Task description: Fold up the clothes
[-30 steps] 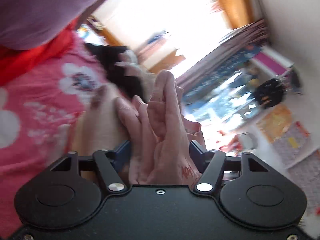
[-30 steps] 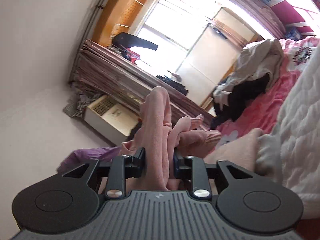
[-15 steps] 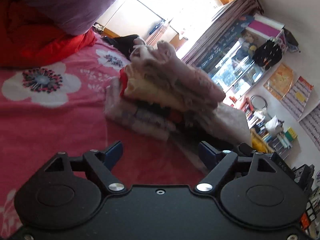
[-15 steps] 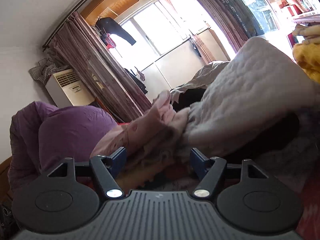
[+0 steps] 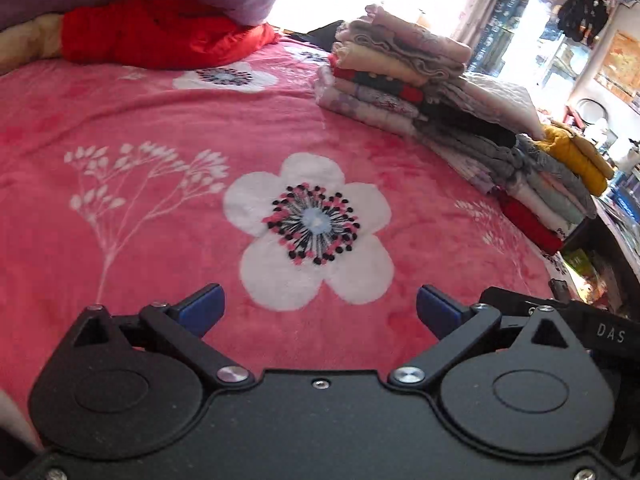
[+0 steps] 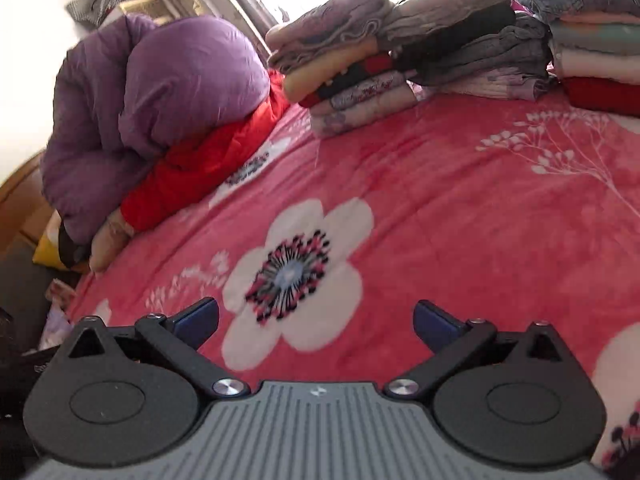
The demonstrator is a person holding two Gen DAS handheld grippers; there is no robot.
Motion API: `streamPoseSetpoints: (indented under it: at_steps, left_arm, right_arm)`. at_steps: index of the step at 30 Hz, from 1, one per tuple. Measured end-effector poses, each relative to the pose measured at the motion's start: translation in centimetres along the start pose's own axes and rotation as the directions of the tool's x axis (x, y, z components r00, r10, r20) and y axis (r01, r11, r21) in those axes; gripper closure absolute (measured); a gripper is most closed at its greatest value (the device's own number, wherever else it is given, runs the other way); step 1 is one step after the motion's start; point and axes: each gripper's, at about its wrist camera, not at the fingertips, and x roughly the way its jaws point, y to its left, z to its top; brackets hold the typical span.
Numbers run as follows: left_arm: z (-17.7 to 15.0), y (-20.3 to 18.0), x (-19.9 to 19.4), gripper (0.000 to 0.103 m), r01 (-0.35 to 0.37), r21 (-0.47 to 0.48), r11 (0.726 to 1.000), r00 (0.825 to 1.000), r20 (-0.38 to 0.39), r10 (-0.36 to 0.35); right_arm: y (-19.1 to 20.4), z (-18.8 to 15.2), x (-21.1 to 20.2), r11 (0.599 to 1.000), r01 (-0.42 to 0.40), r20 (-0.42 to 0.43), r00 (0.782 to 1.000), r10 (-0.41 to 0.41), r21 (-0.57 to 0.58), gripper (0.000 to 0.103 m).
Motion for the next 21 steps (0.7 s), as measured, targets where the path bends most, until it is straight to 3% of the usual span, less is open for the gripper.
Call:
streamPoseSetpoints:
  at_steps: [6, 13, 21]
  left_arm:
    - [-2.4, -0.4, -4.3, 0.0, -0.128, 0.119, 0.985, 0.989, 0.093, 0.117]
    - [-3.0, -1.0, -7.5, 0.0, -0.145, 0.149, 0.978, 0.98, 0.154, 0.122]
    - [-4.5, -1.1, -8.1, 0.0, -0.171, 0.164, 0.971, 0.98, 0.131, 0.151]
  right_arm:
    - [3.4, -2.3, -3.3, 0.995, 0.068, -0.019, 0.997, -0.069, -0.068, 0.0]
    - [6.1, -4.5, -5.9, 0.983, 0.128, 0.008, 0.992, -0.128, -0.133, 0.0]
    - [6.5, -5.7, -6.4, 0.965, 0.202, 0.013, 0.979, -0.202, -0.171, 0.0]
